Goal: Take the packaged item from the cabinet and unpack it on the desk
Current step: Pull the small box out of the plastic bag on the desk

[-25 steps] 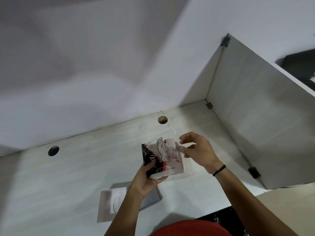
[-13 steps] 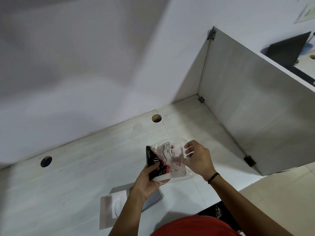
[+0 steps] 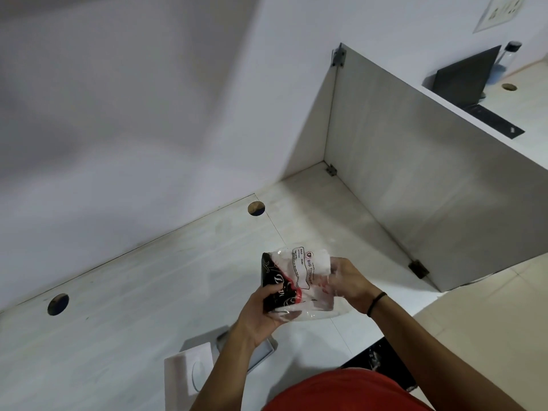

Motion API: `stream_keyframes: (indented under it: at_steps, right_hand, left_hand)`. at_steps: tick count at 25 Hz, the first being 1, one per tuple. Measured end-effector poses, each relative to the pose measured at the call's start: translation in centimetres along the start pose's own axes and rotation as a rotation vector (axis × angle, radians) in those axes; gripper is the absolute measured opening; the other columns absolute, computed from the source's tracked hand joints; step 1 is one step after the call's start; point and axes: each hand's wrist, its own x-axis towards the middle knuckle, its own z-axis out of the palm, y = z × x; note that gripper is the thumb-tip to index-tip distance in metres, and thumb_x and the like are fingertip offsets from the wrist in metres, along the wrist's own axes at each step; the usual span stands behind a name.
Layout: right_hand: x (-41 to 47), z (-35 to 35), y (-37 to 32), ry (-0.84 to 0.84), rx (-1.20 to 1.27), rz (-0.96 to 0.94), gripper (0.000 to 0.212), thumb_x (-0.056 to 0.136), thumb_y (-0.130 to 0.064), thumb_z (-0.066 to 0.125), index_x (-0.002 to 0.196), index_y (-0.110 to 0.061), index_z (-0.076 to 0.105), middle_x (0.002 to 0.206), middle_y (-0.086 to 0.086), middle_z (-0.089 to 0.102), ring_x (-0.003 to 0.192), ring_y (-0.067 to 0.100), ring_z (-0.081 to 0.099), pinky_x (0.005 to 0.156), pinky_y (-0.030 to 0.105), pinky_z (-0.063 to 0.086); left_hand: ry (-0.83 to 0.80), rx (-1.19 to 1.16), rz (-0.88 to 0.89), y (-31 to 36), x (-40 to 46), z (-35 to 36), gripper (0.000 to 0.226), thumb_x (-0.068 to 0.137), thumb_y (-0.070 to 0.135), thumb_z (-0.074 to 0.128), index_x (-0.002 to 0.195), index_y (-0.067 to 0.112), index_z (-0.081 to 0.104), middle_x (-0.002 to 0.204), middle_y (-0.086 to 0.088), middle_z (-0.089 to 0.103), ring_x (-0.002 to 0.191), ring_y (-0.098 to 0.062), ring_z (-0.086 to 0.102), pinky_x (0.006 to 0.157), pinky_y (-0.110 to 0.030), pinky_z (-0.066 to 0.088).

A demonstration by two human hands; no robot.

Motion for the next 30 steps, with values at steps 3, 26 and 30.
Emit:
stream_keyframes:
  at_steps: [3,26,30]
  right_hand:
    - [0.0,-2.4,1.1,0.253,0.155,0.094,0.030,0.077,-0.012,0.085,0.105,-0.007,0.075,0.108,0.019,0.077,0.087,0.026,0.073,0.072,0.036,0.059]
    - [-1.8,2.8,-3.3,-0.069,-0.003,0.115,0.077,0.067,-0.037,0.079,0.135,-0.018,0.049,0.132,0.010,0.061,0.109,0.022,0.066,0.090,0.039,0.058]
    - [-1.2,5.4,-4.2,-0.100,-0.979,-0.370,0.154,0.030,-0.084,0.076,0.158,-0.035,0.005,0.157,-0.008,0.025,0.141,0.017,0.028,0.113,0.040,0.036]
  left_hand:
    - [0.204,0.065,0.014,0.2,1.2,-0.9,0.025,0.084,0.001,0.065,0.108,0.000,0.065,0.096,-0.022,0.073,0.082,-0.033,0.069,0.072,-0.043,0.056]
    - [0.182,0.183,0.138,-0.9,-2.6,3.4,0.053,0.080,0.014,0.075,0.131,0.005,0.062,0.118,-0.023,0.070,0.113,-0.044,0.065,0.075,-0.052,0.058]
    - [0.263,0.132,0.179,-0.9,-4.9,1.1,0.051,0.085,0.005,0.069,0.135,0.006,0.058,0.114,-0.023,0.070,0.104,-0.041,0.066,0.071,-0.049,0.059]
